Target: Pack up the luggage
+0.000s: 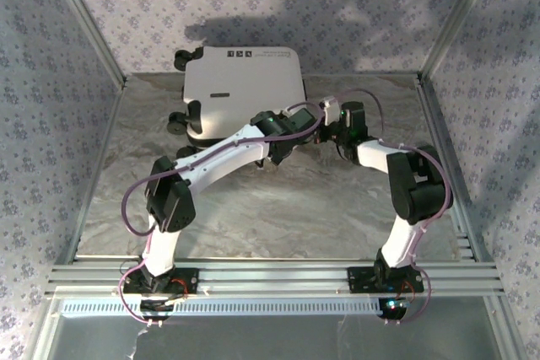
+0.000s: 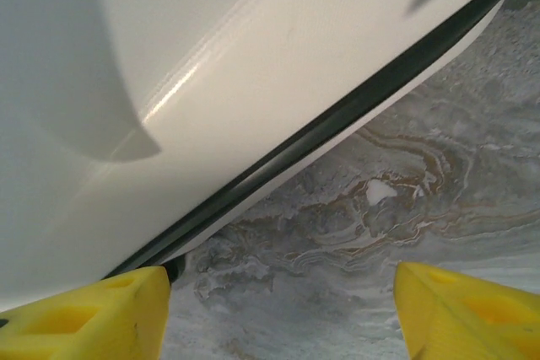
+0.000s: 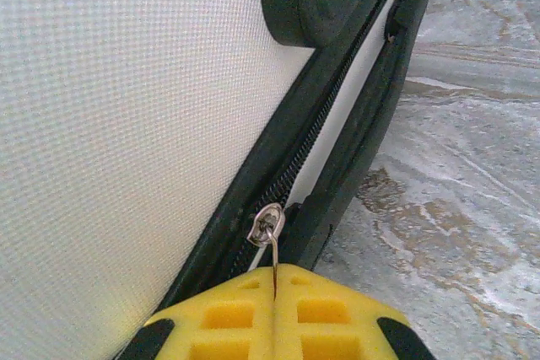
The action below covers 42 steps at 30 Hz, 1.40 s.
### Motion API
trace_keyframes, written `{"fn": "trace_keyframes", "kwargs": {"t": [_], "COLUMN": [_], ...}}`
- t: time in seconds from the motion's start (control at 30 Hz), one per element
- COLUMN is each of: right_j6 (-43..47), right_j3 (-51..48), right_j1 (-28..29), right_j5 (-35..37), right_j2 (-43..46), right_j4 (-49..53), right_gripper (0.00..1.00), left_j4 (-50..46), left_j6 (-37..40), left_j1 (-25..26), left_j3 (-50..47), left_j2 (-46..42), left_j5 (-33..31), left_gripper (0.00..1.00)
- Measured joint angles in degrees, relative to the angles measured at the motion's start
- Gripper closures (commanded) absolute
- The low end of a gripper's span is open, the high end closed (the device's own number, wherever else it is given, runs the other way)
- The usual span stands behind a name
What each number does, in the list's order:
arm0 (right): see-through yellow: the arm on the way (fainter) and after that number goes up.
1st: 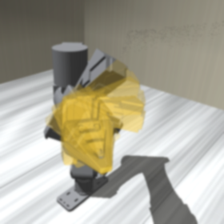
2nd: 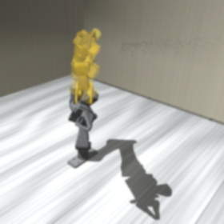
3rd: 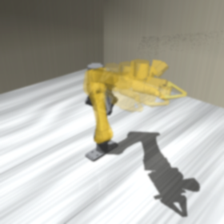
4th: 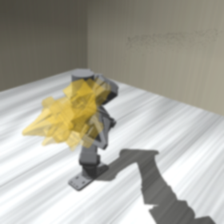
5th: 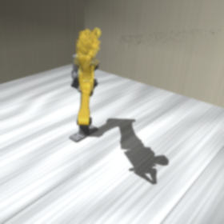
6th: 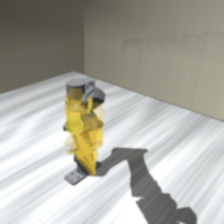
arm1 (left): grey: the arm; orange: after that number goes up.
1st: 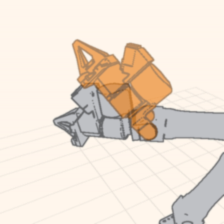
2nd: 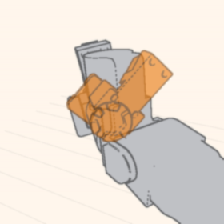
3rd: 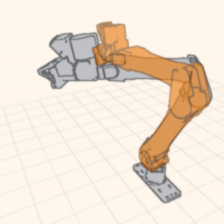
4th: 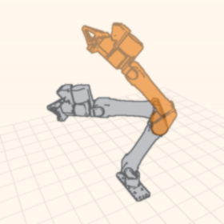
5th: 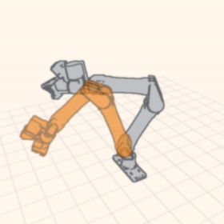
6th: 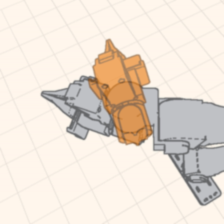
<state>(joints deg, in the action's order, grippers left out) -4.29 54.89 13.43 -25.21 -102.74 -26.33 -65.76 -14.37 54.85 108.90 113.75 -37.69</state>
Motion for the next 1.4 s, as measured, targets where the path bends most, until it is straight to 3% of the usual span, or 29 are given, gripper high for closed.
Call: {"fn": "trace_keyframes", "kwargs": {"t": [0.23,0.43,0.6,0.73,0.83,1.33,1.4], "right_j6": [-0.39,0.5,1.33,1.42,1.55,2.23,2.4], "right_j3": [-5.2,-13.31,-18.64,-22.84,-24.63,-25.18,-25.18], "right_j1": [1.44,7.41,17.38,27.63,31.85,33.48,33.48], "right_j5": [-1.16,-1.22,-0.07,3.28,4.35,3.41,3.06], "right_j2": [2.6,10.91,17.29,21.29,23.04,18.05,16.87], "right_j4": [-4.31,-3.63,-2.64,-4.68,-5.66,-10.67,-11.72], "right_gripper": [1.0,1.0,1.0,1.0,1.0,1.0,0.95], "left_j4": [0.11,2.03,2.95,2.89,2.47,0.72,0.79], "left_j6": [0.87,1.49,1.95,1.88,1.42,-2.34,-2.71], "left_j1": [-0.04,0.02,0.76,2.71,4.2,5.55,5.55], "left_j3": [-1.55,-2.58,-4.74,-9.11,-12.46,-17.92,-18.03], "left_j2": [-6.29,-17.29,-22.84,-23.65,-23.43,-21.4,-21.4], "left_j5": [1.73,2.8,4.74,5.33,4.87,0.55,0.37], "left_gripper": [0.31,0.3,0.3,0.3,0.29,0.29,0.29]}}
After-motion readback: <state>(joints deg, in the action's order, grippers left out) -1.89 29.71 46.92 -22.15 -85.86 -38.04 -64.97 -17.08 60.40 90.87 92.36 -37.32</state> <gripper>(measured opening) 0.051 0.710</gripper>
